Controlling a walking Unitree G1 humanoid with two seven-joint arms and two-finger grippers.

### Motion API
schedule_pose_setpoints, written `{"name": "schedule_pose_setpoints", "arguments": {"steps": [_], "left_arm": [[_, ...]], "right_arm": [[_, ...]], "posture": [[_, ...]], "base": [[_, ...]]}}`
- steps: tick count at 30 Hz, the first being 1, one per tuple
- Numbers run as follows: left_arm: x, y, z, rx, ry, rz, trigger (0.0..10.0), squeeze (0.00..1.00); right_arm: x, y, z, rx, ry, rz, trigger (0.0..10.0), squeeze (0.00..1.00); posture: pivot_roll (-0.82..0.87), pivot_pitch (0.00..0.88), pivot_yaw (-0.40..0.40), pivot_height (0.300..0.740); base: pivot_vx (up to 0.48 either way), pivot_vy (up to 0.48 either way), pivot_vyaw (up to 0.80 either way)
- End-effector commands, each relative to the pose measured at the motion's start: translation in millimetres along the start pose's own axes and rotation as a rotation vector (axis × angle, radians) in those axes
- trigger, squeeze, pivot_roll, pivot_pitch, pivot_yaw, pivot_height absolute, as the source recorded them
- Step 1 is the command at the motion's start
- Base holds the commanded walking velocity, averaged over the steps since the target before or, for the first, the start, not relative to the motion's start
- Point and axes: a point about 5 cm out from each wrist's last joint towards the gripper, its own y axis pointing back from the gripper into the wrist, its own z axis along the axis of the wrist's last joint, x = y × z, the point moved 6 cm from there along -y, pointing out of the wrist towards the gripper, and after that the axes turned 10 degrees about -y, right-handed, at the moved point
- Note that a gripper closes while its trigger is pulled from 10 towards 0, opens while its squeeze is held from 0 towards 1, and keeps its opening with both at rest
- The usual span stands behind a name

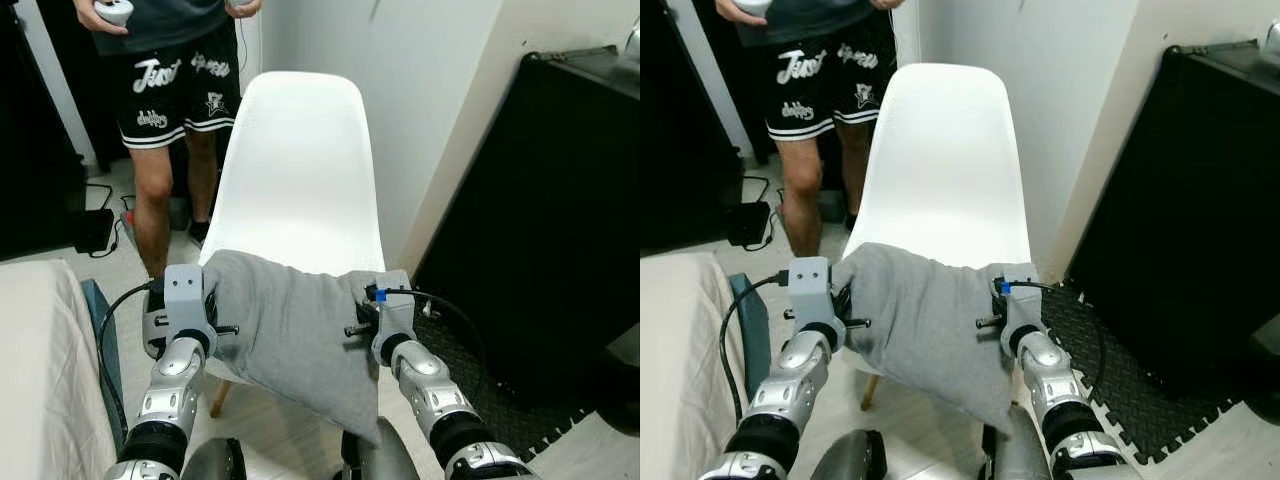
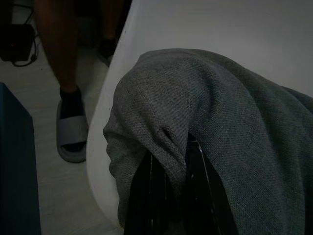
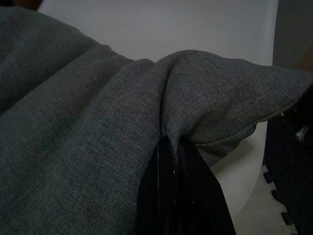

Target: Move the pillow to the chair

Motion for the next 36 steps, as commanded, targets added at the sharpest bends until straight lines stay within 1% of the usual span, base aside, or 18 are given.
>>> {"name": "schedule_pose_setpoints", "arguments": {"steps": [1,3,5,7,9,12,13,14,16,17,18,19,24,29,34,35,36], "left_arm": [[-21.1,-0.9,4.8,-0.021,-0.025,-0.077,10.0,0.00],[-23.2,-1.5,4.8,-0.019,-0.031,-0.090,10.0,0.00],[-29.3,-3.7,6.4,-0.018,-0.038,-0.114,10.0,0.00],[-31.5,-4.4,7.1,-0.018,-0.039,-0.122,10.0,0.00],[-40.9,-6.9,10.3,-0.020,-0.043,-0.151,10.0,0.00],[-49.6,-8.5,12.8,-0.022,-0.047,-0.177,10.0,0.00],[-54.3,-9.1,14.1,-0.023,-0.050,-0.191,10.0,0.00],[-62.7,-9.9,16.3,-0.024,-0.052,-0.216,10.0,0.00],[-64.8,-10.0,16.8,-0.025,-0.053,-0.223,10.0,0.00],[-71.9,-10.8,18.1,-0.024,-0.053,-0.242,10.0,0.00],[-71.9,-10.8,18.1,-0.024,-0.053,-0.242,10.0,0.00],[-78.4,-11.3,19.8,-0.025,-0.054,-0.262,10.0,0.00],[-87.3,-12.6,22.6,-0.027,-0.060,-0.291,10.0,0.00],[-88.3,-13.1,23.2,-0.029,-0.064,-0.294,10.0,0.00],[-80.9,-14.9,24.0,-0.033,-0.070,-0.268,10.0,0.00],[-71.9,-16.0,24.8,-0.038,-0.076,-0.243,10.0,0.00],[-71.9,-16.0,24.8,-0.038,-0.076,-0.243,10.0,0.00]], "right_arm": [[13.6,-1.3,2.8,-0.012,0.017,0.046,10.0,0.00],[10.5,0.5,1.4,-0.014,0.015,0.034,10.0,0.00],[3.2,4.0,-0.2,-0.019,0.012,0.009,10.0,0.00],[0.6,5.2,-0.6,-0.021,0.010,0.000,10.0,0.00],[-11.1,9.5,-1.8,-0.027,0.005,-0.038,10.0,0.00],[-19.4,12.6,-2.0,-0.032,0.001,-0.065,10.0,0.00],[-22.8,13.7,-2.2,-0.034,-0.001,-0.075,10.0,0.00],[-28.4,15.9,-2.2,-0.038,-0.003,-0.094,10.0,0.00],[-29.6,16.8,-2.2,-0.039,-0.003,-0.098,10.0,0.00],[-33.9,20.1,-1.8,-0.048,-0.008,-0.116,10.0,0.00],[-33.9,20.1,-1.8,-0.048,-0.008,-0.116,10.0,0.00],[-39.2,23.9,-2.4,-0.055,-0.015,-0.139,10.0,0.00],[-45.1,29.6,-3.9,-0.064,-0.028,-0.168,10.0,0.00],[-44.4,30.0,-4.8,-0.063,-0.035,-0.167,10.0,0.00],[-40.0,27.2,-4.2,-0.060,-0.041,-0.154,10.0,0.00],[-34.9,23.3,-1.0,-0.066,-0.041,-0.139,10.0,0.00],[-34.9,23.3,-1.0,-0.066,-0.041,-0.139,10.0,0.00]], "posture": [[-0.07,0.113,-0.051,0.602],[-0.08,0.119,-0.040,0.602],[-0.09,0.124,-0.026,0.602],[-0.09,0.127,-0.018,0.602],[-0.10,0.132,-0.001,0.602],[-0.11,0.136,0.017,0.602],[-0.11,0.139,0.026,0.602],[-0.12,0.141,0.041,0.602],[-0.13,0.143,0.046,0.602],[-0.13,0.146,0.060,0.602],[-0.13,0.146,0.060,0.602],[-0.14,0.148,0.075,0.602],[-0.15,0.154,0.094,0.602],[-0.14,0.154,0.096,0.602],[-0.12,0.151,0.081,0.587],[-0.10,0.145,0.069,0.582],[-0.10,0.145,0.069,0.582]], "base": [[0.000,0.000,0.00],[0.000,0.000,0.00],[0.000,0.000,0.00],[0.000,0.000,0.00],[0.000,0.000,0.00],[0.000,0.000,0.00],[0.000,0.000,0.00],[0.000,0.000,0.00],[0.000,0.000,0.00],[0.000,0.000,0.00],[0.000,0.000,0.00],[0.000,0.000,0.00],[0.000,0.000,0.00],[0.000,0.000,0.00],[0.000,0.000,0.00],[0.000,0.000,0.00],[0.000,0.000,0.00]]}}
